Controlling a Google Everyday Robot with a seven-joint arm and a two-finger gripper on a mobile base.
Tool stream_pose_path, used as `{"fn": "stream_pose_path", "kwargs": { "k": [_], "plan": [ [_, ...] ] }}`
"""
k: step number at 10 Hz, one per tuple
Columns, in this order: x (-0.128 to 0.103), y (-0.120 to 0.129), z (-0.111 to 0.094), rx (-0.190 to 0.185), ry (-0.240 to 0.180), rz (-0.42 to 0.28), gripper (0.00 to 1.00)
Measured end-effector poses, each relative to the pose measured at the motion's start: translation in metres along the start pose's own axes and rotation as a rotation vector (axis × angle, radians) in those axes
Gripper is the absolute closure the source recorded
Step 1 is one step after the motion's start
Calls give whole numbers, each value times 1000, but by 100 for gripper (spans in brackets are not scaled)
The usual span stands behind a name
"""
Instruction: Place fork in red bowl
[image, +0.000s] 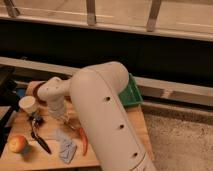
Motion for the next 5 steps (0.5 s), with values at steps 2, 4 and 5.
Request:
{"fn": "stream_pose_path", "kwargs": {
  "k": [2,4,5],
  "plan": [
    [0,4,0,-2,1,-6,100],
    [-2,3,-10,6,-31,-13,100],
    [-5,4,-23,9,-66,-15,100]
  ]
}}
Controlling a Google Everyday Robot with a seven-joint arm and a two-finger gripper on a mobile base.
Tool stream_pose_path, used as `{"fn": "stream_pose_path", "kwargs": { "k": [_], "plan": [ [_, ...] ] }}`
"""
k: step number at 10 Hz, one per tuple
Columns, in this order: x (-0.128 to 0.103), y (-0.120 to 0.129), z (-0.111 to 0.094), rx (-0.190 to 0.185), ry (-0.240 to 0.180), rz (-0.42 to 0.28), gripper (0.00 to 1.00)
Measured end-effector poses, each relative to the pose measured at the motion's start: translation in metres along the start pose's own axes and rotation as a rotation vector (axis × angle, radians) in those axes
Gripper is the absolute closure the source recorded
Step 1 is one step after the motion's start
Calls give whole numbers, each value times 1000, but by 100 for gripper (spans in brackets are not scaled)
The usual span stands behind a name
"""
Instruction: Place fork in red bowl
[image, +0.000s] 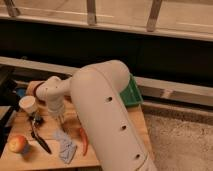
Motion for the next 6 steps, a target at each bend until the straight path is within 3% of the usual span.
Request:
{"fn": "stream_pose_path", "kwargs": {
  "k": [1,4,6],
  "plan": [
    [-4,-2,-14,7,-31,-1,100],
    [-24,-15,-84,17,-172,13,100],
    [-49,-45,-127,16,-289,49,100]
  ]
}}
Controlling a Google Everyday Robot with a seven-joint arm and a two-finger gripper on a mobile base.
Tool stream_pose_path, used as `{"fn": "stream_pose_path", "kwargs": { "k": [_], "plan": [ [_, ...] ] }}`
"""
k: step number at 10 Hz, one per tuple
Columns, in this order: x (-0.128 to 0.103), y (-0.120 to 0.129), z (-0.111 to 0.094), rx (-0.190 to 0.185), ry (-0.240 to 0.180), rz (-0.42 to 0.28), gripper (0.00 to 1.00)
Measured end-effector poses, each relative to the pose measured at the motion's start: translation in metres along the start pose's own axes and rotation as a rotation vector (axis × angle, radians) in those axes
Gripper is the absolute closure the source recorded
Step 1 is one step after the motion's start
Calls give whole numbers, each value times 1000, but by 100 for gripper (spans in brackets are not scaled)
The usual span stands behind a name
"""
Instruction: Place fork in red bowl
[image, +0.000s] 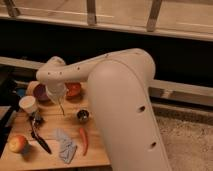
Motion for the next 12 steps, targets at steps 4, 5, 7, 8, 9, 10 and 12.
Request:
{"fn": "stream_pose_path", "kwargs": {
  "k": [4,5,7,8,9,10,12],
  "plan": [
    [-33,-45,-31,-21,-119,77,100],
    [-33,-43,-31,-26,-118,77,100],
    [-33,-48,-32,-19,-121,81,100],
    [-33,-45,-31,-21,-120,76,100],
    [-33,-47,-31,-15,-122,80,100],
    [-38,-52,-34,-2,-148,97,100],
    [-58,-62,-35,14,-196,113,100]
  ]
}}
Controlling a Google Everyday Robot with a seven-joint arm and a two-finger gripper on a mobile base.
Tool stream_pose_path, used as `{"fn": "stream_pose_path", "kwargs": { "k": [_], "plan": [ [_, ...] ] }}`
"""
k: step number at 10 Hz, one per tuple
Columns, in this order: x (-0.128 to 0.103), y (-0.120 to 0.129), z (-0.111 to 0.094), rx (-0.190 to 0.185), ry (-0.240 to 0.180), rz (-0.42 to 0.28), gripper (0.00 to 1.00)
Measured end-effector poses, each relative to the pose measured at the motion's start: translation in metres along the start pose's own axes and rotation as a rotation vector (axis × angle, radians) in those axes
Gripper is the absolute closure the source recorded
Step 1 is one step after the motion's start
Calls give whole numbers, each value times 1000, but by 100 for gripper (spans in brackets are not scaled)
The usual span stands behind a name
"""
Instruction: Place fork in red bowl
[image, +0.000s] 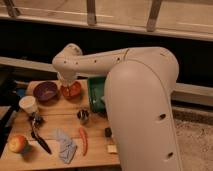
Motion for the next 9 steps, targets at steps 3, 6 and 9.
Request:
{"fn": "stream_pose_path", "kwargs": {
  "k": [3,6,9],
  "plan": [
    [-62,-25,11,19,-95,16,100],
    [-97,-23,32,2,-158,41,100],
    [-75,-28,57,-40,-133,101,100]
  ]
}}
